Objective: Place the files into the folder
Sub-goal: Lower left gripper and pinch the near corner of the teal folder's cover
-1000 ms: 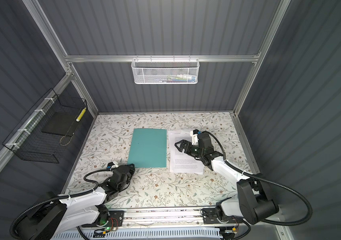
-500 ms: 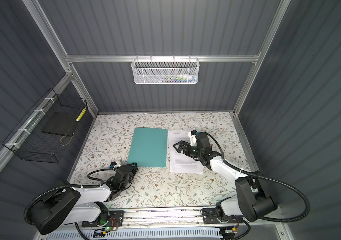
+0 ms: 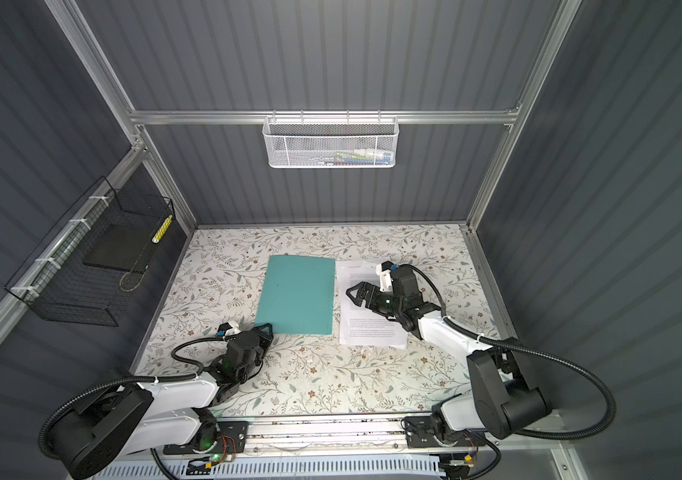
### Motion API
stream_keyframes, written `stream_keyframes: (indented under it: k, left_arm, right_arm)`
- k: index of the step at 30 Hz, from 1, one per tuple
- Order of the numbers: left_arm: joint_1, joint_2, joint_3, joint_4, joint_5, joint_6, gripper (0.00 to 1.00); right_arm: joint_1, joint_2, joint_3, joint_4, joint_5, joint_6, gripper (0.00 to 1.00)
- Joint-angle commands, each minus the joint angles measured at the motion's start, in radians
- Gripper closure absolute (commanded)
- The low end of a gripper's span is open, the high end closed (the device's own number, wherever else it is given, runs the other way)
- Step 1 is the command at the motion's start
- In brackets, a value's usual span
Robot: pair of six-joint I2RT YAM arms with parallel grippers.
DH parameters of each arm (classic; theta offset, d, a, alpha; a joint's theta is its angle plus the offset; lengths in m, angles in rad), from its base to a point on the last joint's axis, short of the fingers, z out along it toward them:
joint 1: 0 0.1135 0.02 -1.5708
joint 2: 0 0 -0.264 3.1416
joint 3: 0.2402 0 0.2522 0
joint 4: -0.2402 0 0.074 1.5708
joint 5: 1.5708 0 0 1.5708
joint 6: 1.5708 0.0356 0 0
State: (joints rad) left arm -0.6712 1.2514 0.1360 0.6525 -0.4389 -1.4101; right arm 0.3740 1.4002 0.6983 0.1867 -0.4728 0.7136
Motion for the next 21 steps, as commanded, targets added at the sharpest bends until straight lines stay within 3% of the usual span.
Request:
stream_keyframes:
  k: [1, 8, 12, 16, 21]
  left_arm:
    - [0.022, 0.039, -0.004, 0.062, -0.011, 0.044, 0.64]
    - [0.056, 0.141, -0.020, 0.195, 0.049, 0.033, 0.65]
    - [0.056, 0.130, -0.042, 0.201, 0.063, 0.020, 0.64]
    - [0.056, 0.043, -0.070, 0.144, 0.069, 0.012, 0.63]
    - [0.056, -0.166, -0.080, -0.087, 0.040, 0.032, 0.62]
  right_arm:
    - [0.006, 0.003, 0.018, 0.012, -0.012, -0.014, 0.05]
    - [0.006, -0.006, 0.007, 0.011, -0.004, -0.016, 0.05]
    - [0.007, -0.007, 0.003, 0.017, -0.005, -0.011, 0.05]
    - [0.009, -0.004, 0.001, 0.023, -0.007, -0.010, 0.05]
    - [0.012, 0.009, -0.010, 0.046, -0.010, -0.003, 0.05]
